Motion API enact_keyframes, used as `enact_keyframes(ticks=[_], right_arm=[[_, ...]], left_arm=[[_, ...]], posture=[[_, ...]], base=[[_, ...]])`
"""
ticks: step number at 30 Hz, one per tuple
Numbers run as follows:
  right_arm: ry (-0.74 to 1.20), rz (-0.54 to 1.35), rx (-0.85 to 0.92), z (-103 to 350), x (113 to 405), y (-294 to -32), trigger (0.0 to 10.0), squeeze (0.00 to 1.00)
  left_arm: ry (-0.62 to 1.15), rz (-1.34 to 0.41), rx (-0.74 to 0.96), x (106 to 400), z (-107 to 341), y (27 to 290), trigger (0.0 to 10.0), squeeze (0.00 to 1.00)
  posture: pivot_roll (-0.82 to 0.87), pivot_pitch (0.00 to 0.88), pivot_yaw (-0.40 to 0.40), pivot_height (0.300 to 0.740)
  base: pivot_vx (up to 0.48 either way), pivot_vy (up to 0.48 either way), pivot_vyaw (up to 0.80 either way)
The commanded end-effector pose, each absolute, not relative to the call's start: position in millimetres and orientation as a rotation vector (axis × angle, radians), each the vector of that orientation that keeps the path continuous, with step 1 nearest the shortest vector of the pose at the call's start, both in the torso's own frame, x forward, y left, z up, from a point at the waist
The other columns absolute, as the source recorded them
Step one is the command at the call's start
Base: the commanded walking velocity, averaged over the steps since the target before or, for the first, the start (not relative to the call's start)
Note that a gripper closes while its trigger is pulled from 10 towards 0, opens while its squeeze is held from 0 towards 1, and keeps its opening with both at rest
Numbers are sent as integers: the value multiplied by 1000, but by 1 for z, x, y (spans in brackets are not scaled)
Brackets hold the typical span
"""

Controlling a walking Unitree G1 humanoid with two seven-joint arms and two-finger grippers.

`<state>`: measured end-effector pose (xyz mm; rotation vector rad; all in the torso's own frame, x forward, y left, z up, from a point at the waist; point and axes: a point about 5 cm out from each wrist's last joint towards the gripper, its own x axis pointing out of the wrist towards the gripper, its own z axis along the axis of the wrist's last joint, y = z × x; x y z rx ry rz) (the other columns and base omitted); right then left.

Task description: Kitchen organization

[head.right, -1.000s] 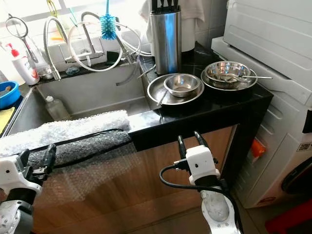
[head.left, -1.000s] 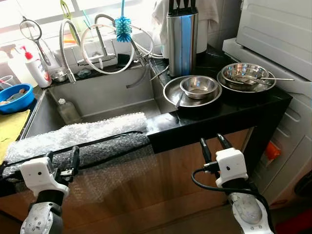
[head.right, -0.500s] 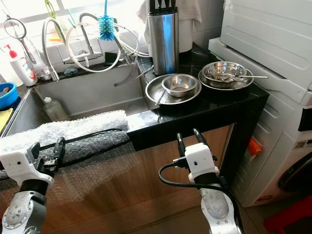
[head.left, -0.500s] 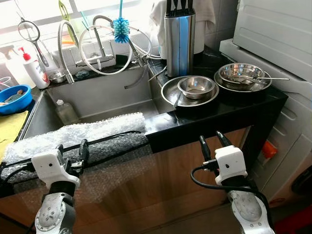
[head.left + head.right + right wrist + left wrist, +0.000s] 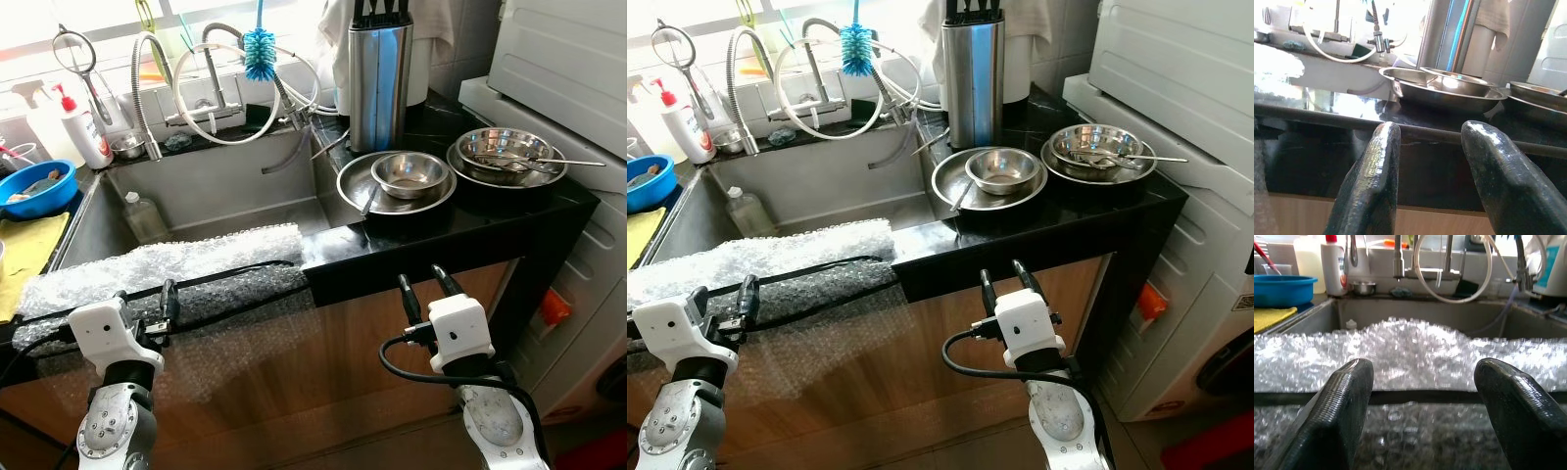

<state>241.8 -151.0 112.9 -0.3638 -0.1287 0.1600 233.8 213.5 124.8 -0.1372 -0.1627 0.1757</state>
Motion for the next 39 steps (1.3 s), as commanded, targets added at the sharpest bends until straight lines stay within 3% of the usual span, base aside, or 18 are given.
enact_keyframes(ticks=[1,39], right_arm=[[-138,177,-352,113,242,-146,10000,0],[-149,191,-356,114,243,-142,10000,0]], left_arm=[[-155,195,-133,235,123,216,10000,0],[-187,193,-135,245,127,216,10000,0]], posture=[[-86,0,131,740],[-86,0,132,740]], base=[[240,0,0],[307,0,36]])
